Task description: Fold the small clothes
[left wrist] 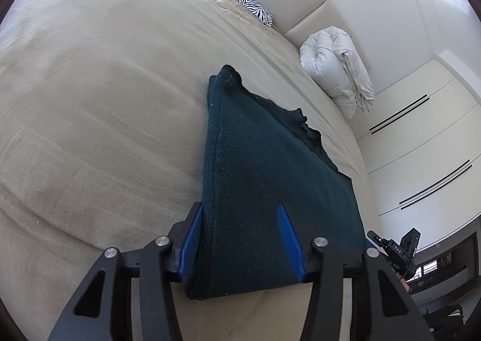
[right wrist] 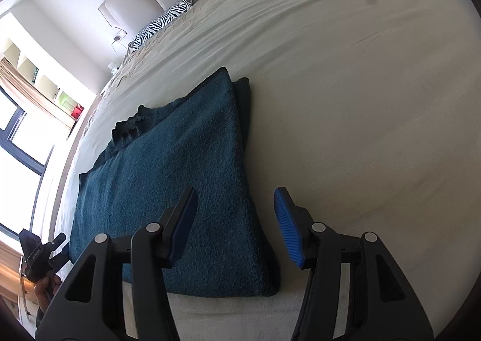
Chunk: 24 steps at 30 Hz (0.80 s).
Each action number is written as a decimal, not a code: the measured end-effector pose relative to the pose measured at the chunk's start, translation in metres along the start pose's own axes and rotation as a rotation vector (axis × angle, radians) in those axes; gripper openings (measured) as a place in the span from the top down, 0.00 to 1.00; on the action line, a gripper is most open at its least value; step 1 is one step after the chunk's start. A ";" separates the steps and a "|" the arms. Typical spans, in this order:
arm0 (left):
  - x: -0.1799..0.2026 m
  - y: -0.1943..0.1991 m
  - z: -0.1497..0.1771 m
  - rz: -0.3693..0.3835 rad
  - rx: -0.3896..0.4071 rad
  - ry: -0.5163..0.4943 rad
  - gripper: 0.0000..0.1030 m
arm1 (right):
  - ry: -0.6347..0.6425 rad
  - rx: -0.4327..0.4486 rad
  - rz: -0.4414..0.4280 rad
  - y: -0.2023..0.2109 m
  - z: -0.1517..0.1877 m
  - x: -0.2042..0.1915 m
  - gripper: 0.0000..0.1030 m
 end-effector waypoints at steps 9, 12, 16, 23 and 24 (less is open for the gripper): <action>0.006 -0.002 0.006 -0.046 -0.005 -0.081 0.61 | 0.033 -0.010 0.014 0.005 0.009 0.006 0.56; 0.005 -0.005 0.008 -0.053 -0.014 -0.087 0.67 | 0.066 -0.023 0.037 0.001 0.013 0.003 0.67; 0.003 -0.004 0.008 -0.054 -0.019 -0.085 0.80 | 0.069 -0.039 0.046 -0.002 0.014 0.005 0.76; 0.005 -0.006 0.010 -0.064 -0.037 -0.114 0.92 | 0.110 -0.005 0.100 0.009 0.011 0.004 0.92; 0.006 -0.006 0.010 -0.068 -0.038 -0.118 0.92 | 0.115 0.002 0.105 0.011 0.010 0.003 0.93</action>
Point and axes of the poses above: each gripper's, at about its wrist camera, not at the fingertips, and y roughly against the way its jaws point, x to its right, z to its underside, the point moved 8 cm from there along -y, roughly the way its jaws point, and after that the axes turned 14 degrees about z, right-handed, at the moved point
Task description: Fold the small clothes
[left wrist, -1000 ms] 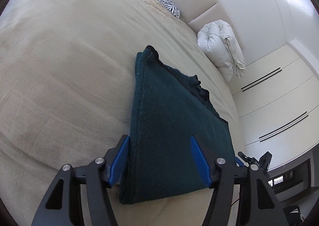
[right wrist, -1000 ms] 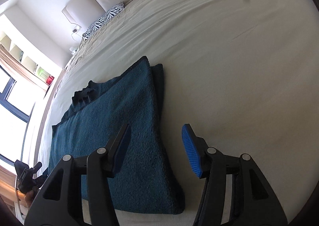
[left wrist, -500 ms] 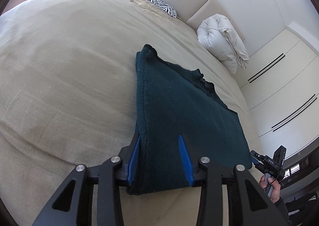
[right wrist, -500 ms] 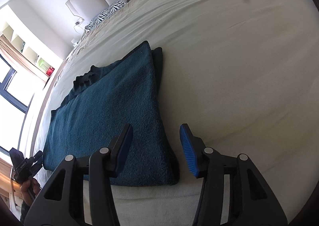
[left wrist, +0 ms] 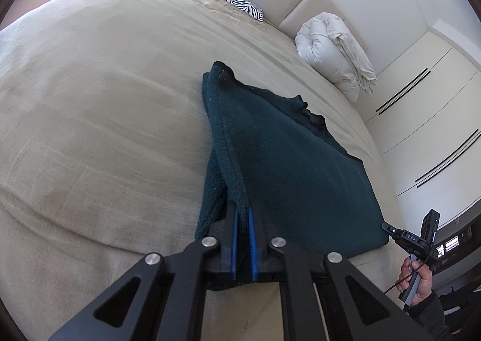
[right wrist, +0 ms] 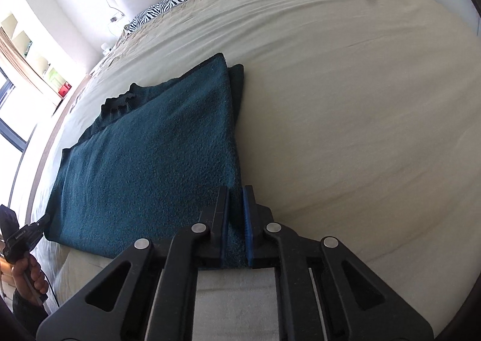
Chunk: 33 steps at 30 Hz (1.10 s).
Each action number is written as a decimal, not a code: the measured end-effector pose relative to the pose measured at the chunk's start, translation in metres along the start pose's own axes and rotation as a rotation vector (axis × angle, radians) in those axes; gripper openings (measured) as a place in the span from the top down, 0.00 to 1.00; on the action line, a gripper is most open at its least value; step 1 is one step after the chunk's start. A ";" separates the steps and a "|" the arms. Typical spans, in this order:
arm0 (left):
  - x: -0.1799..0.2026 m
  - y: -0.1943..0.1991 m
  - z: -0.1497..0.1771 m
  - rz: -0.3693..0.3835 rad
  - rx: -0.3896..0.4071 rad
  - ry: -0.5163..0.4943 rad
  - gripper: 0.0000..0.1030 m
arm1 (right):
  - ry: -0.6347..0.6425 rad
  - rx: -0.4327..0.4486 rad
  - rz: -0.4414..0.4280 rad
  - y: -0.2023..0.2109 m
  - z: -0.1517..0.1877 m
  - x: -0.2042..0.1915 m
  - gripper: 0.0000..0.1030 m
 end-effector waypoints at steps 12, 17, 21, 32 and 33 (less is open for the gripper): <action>-0.008 0.005 0.004 -0.022 -0.019 -0.009 0.93 | -0.035 0.018 0.007 0.012 0.012 0.011 0.95; -0.016 0.008 0.006 -0.023 -0.027 0.004 0.93 | -0.054 0.027 -0.001 0.018 0.021 0.016 0.95; -0.018 0.007 0.009 -0.025 -0.041 0.002 0.93 | -0.082 0.020 -0.012 0.016 0.028 0.024 0.95; -0.023 0.008 0.017 -0.010 -0.038 0.028 0.93 | -0.103 0.008 -0.034 0.010 0.032 0.027 0.95; -0.023 0.008 0.017 -0.009 -0.037 0.032 0.93 | -0.100 0.007 -0.033 0.010 0.033 0.026 0.95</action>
Point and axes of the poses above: each gripper's, at about its wrist camera, not at the fingertips, and y roughly against the way its jaws point, x to its right, z to its underside, the point moved 8 cm from there along -y, roughly the way its jaws point, and after that the axes turned 14 degrees about z, right-handed, at the moved point
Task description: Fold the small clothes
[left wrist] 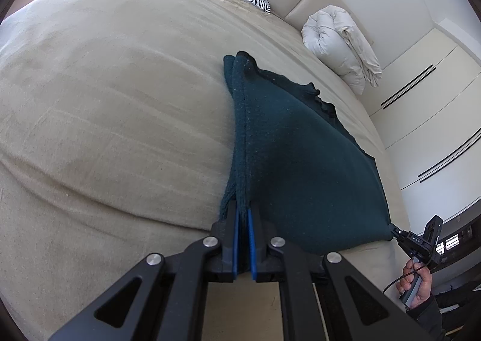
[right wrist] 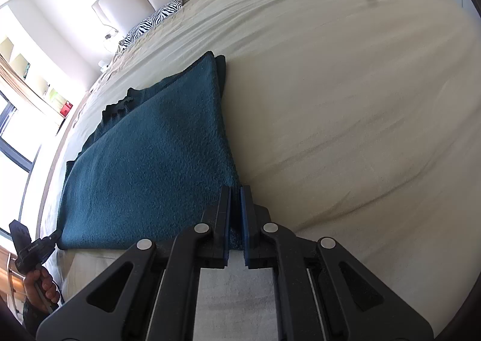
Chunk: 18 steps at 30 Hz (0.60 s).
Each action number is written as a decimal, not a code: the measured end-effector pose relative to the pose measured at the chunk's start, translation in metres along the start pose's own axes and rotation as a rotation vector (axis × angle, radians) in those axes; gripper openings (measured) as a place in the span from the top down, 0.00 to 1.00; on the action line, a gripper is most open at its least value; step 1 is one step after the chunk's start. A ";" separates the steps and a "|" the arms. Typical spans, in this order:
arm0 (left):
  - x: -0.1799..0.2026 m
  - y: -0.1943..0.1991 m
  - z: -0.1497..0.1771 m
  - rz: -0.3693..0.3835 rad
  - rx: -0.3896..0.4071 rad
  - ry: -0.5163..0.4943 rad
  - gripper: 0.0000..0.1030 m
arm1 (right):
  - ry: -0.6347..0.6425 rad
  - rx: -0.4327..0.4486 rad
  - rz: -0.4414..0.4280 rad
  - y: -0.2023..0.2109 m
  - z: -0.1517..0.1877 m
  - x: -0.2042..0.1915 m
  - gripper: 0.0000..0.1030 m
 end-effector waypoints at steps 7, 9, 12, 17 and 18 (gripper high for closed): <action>0.002 -0.003 0.001 -0.034 -0.015 -0.014 0.92 | 0.017 -0.008 0.012 -0.002 0.005 0.000 0.95; 0.007 -0.005 0.000 -0.065 -0.020 -0.030 0.92 | 0.007 -0.011 0.003 -0.004 0.005 0.001 0.95; 0.016 -0.005 0.000 -0.104 -0.030 -0.051 0.83 | -0.031 -0.011 -0.041 -0.001 0.006 0.005 0.93; 0.049 0.003 -0.005 -0.191 0.002 -0.182 0.47 | -0.121 0.039 -0.057 0.017 -0.002 0.022 0.78; 0.056 0.004 -0.007 -0.206 0.004 -0.211 0.46 | -0.131 0.057 -0.050 0.023 -0.005 0.025 0.78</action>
Point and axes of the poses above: each gripper's, at about its wrist camera, not at the fingertips, and y roughly against the way its jaws point, x to its right, z to its underside, the point moved 8 cm from there along -y, roughly the way its jaws point, and after that the axes turned 14 degrees about z, right-handed, at the moved point
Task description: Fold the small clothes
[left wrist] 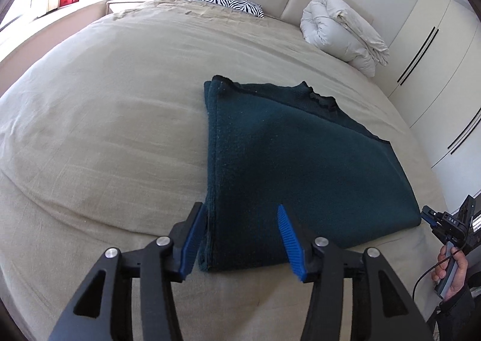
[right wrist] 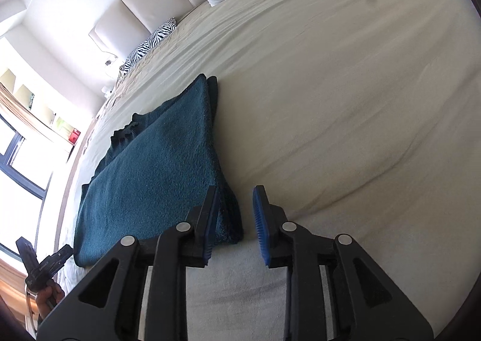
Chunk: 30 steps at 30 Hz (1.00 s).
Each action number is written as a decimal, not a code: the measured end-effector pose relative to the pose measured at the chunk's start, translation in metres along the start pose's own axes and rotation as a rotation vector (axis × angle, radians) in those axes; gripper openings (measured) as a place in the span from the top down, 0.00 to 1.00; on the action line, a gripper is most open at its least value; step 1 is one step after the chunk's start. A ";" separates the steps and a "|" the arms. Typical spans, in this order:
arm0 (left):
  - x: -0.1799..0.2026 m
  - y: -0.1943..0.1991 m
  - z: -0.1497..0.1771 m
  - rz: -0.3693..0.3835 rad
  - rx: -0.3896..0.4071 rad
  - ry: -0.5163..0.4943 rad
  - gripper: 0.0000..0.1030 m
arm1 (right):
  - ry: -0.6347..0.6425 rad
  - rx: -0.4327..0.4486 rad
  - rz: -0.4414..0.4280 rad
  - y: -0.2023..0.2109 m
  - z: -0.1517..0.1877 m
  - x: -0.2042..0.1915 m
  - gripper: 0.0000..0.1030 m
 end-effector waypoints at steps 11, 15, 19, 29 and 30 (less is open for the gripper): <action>0.040 -0.012 -0.024 -0.078 -0.008 -0.150 0.42 | 0.052 0.013 -0.094 0.010 -0.022 -0.078 0.78; 0.047 -0.023 -0.032 -0.102 -0.019 -0.186 0.42 | 0.090 -0.029 -0.164 -0.010 -0.021 -0.136 0.78; 0.051 -0.044 -0.042 -0.117 -0.038 -0.216 0.42 | 0.134 -0.082 -0.229 -0.038 -0.014 -0.198 0.78; 0.044 -0.128 -0.093 -0.239 -0.067 -0.270 0.42 | 0.090 -0.212 -0.368 -0.110 -0.008 -0.290 0.78; 0.042 -0.138 -0.095 -0.249 -0.086 -0.273 0.42 | 0.076 -0.216 -0.362 -0.116 -0.012 -0.286 0.78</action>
Point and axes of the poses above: each gripper's, at about its wrist camera, not at the fingertips, and y roughly against the way its jaws point, x to its right, z to its underside, the point moved 8 cm from there along -y, roughly the way its jaws point, and after that the axes turned 14 degrees about z, right-handed, at the moved point
